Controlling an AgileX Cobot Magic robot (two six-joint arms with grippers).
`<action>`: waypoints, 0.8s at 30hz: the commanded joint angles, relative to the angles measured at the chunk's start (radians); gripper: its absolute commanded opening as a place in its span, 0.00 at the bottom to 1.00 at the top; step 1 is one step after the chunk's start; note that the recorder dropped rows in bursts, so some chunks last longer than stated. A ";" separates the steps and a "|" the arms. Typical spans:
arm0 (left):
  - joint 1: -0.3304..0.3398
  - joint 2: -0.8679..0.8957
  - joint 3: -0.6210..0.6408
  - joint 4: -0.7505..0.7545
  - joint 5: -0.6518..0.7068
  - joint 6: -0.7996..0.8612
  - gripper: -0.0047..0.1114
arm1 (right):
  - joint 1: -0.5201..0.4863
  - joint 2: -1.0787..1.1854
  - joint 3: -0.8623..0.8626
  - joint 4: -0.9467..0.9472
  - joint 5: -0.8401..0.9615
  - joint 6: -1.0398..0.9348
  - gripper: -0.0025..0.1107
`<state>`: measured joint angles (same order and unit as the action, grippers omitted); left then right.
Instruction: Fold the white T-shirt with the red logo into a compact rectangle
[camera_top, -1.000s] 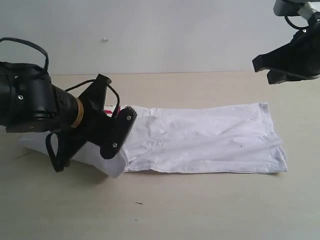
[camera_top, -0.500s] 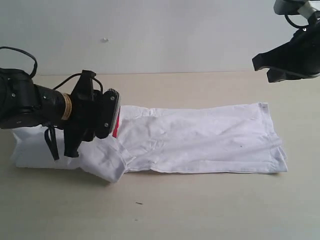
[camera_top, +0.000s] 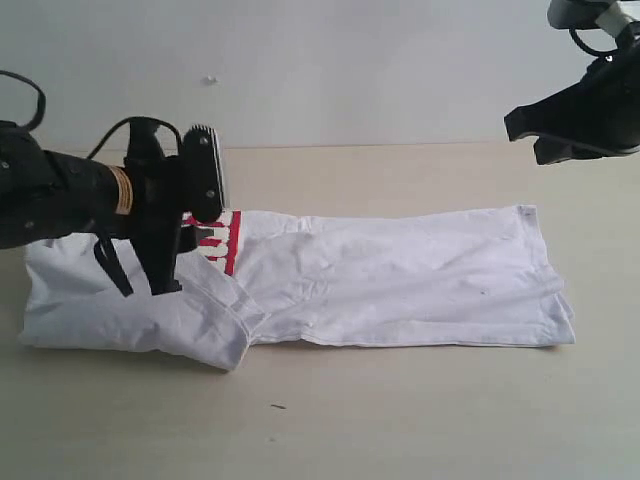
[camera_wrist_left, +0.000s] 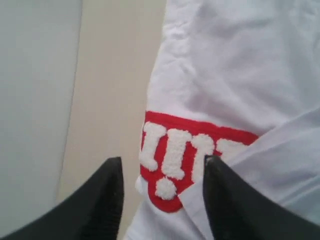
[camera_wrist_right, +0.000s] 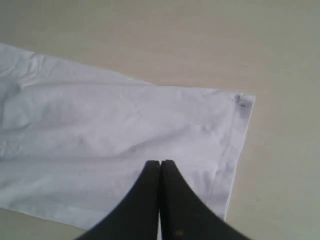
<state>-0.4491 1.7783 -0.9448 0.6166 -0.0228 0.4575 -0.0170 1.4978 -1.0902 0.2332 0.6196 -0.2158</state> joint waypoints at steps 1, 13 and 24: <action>-0.004 -0.049 -0.093 -0.217 0.257 -0.204 0.27 | -0.006 -0.009 0.004 0.002 -0.015 -0.008 0.02; -0.018 0.027 -0.340 -0.956 0.927 0.827 0.26 | -0.006 -0.009 0.004 0.004 -0.008 -0.008 0.02; -0.039 0.184 -0.268 -0.852 0.635 1.184 0.68 | -0.006 -0.009 0.004 0.004 -0.042 -0.010 0.02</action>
<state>-0.4819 1.9305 -1.2173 -0.2702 0.6537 1.6206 -0.0170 1.4978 -1.0902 0.2356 0.6012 -0.2177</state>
